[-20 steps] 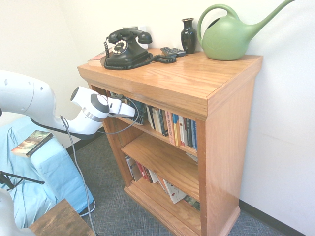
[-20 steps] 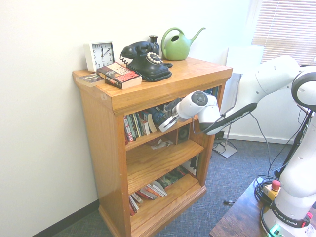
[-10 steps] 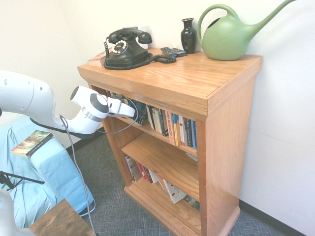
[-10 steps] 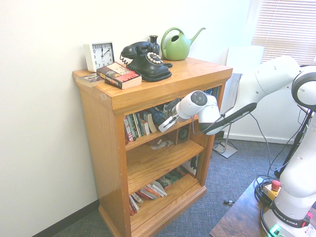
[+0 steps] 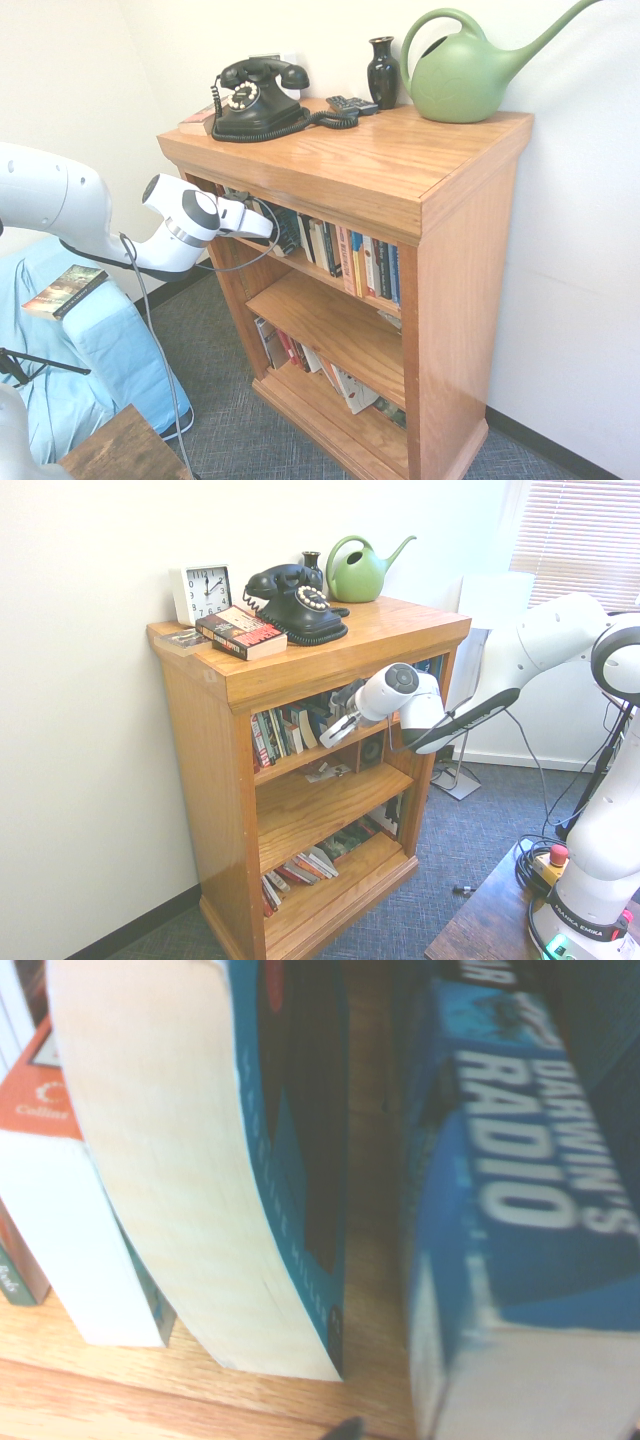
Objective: Put the book on the shelf
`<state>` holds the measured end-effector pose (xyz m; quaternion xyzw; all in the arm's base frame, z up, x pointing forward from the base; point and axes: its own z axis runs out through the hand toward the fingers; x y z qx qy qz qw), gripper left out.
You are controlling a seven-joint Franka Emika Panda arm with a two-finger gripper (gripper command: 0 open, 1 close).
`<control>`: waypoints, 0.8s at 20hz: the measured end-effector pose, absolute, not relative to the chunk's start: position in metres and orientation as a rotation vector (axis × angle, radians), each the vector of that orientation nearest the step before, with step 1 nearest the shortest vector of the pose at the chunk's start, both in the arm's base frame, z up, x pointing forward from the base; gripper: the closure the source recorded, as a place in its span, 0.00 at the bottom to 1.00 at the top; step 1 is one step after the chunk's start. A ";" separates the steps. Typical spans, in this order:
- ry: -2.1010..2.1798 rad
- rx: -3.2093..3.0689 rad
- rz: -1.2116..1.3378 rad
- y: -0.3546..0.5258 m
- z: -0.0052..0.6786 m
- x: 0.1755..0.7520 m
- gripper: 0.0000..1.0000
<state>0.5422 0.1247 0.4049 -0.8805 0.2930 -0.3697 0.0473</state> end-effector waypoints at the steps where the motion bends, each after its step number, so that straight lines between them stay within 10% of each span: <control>1: 0.888 -2.688 -1.132 0.125 0.406 0.542 0.00; 16: 0.879 -2.785 -1.065 0.116 0.441 0.453 0.00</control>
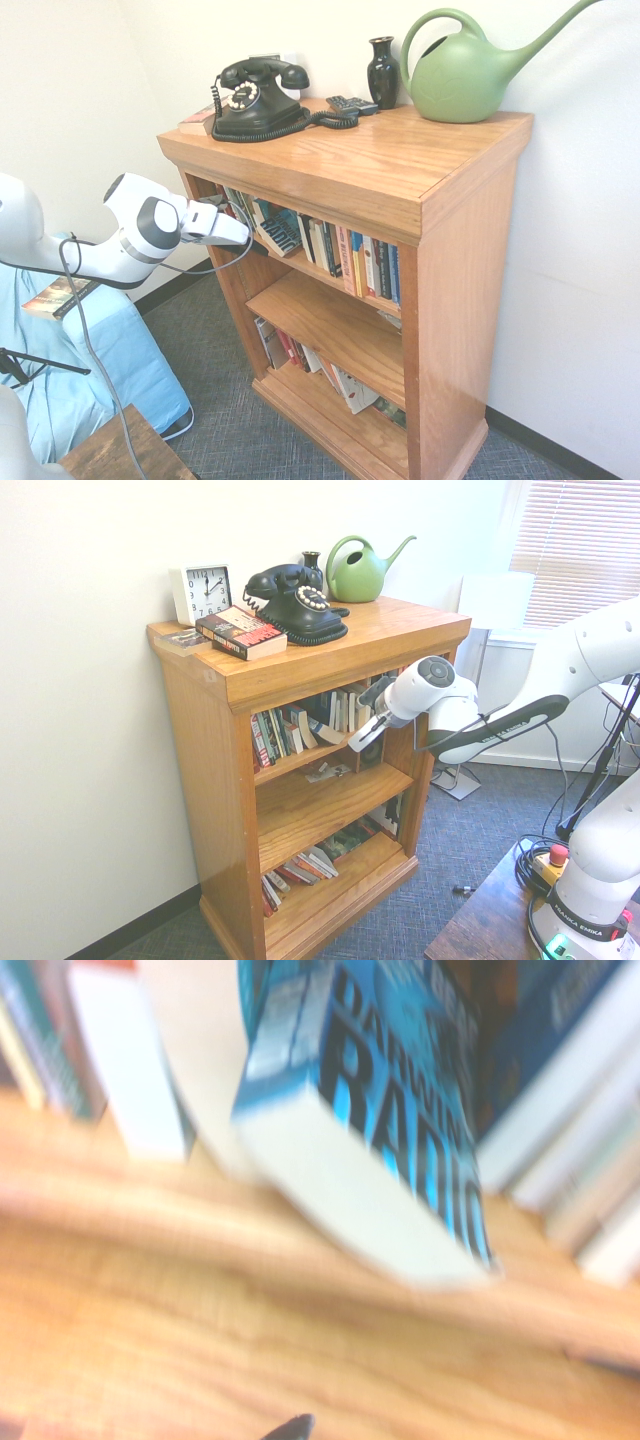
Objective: Put the book on the shelf
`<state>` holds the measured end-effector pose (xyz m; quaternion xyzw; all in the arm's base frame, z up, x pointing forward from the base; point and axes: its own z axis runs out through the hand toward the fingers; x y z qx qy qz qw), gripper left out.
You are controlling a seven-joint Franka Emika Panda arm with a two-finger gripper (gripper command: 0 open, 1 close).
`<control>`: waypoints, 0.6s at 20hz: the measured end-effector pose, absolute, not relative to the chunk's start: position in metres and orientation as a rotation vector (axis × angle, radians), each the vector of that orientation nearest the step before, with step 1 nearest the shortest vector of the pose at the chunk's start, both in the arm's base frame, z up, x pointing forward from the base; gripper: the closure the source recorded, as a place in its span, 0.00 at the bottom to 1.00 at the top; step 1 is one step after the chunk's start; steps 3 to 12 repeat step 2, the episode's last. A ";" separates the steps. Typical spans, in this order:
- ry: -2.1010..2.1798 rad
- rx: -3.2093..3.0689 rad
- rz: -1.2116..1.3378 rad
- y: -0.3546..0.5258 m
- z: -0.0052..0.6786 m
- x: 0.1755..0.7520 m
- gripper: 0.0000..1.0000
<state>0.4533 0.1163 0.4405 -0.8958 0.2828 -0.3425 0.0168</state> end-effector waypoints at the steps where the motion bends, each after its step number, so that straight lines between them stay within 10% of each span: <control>1: 0.877 -2.798 -1.056 0.117 0.447 0.444 0.00; 12: 0.874 -2.813 -1.049 0.117 0.452 0.435 0.00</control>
